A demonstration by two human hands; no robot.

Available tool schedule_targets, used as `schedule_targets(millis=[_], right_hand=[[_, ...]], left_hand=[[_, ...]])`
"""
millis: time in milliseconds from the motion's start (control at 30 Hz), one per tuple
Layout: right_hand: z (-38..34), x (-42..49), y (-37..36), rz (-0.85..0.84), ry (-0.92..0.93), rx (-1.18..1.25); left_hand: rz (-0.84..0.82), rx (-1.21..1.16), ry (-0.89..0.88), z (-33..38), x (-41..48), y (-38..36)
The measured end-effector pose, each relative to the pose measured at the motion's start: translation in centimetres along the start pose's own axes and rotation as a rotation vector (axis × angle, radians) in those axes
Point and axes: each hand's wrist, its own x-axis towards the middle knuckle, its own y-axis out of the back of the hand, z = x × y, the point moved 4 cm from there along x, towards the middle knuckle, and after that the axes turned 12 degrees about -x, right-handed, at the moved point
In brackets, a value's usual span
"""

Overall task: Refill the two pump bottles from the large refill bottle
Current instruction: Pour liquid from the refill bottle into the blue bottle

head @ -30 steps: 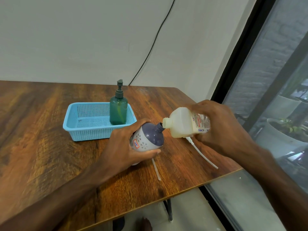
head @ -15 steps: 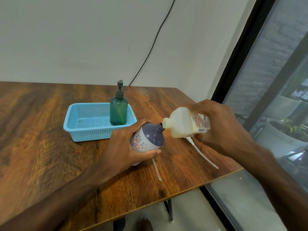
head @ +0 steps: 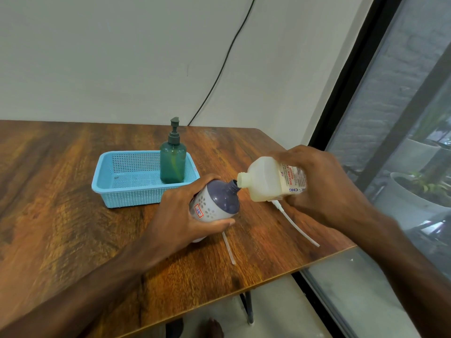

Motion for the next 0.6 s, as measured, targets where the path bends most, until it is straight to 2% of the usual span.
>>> schedule_targets(millis=[600], right_hand=[[0.11, 0.00, -0.09, -0.001, 0.000, -0.011]], left_hand=[[0.014, -0.002, 0.003, 0.32, -0.16, 0.01]])
